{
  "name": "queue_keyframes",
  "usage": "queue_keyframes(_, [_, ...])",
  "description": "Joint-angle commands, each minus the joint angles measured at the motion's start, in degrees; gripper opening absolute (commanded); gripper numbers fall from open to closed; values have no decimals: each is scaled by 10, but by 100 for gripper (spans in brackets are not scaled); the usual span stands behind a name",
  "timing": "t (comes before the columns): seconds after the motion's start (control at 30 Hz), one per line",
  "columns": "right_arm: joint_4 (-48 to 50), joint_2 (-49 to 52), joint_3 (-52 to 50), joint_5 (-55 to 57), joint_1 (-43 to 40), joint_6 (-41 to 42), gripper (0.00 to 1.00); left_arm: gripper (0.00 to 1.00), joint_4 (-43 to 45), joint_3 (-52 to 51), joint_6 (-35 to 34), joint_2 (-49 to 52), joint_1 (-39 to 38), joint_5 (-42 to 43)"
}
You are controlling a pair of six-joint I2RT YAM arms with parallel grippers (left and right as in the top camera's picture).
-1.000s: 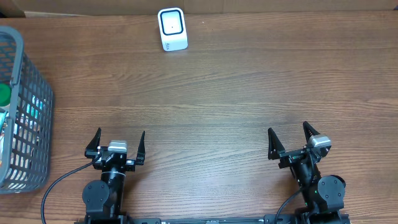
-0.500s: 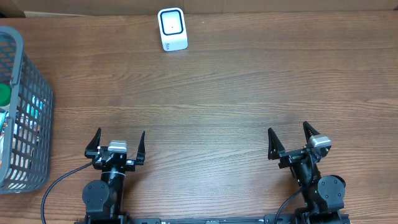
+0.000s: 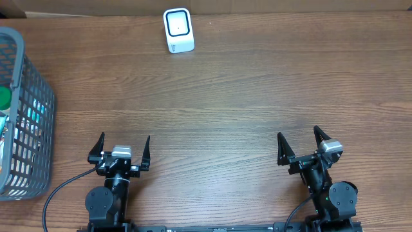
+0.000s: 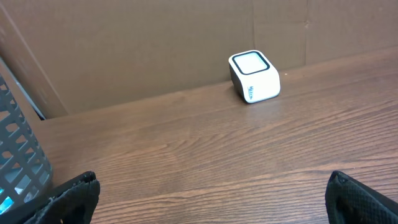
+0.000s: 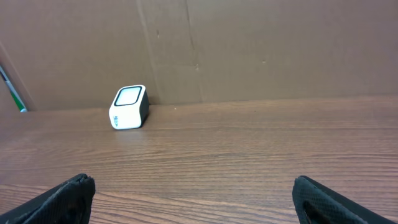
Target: Scan the item barcode
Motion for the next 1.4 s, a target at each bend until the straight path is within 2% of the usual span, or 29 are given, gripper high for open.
queue_keyframes(0.0, [3, -7, -7, 1, -2, 2, 100, 99, 1, -3, -4, -6, -4, -2])
queue_keyframes(1.37, [3, -7, -7, 1, -2, 2, 100, 99, 1, -3, -13, -6, -4, -2])
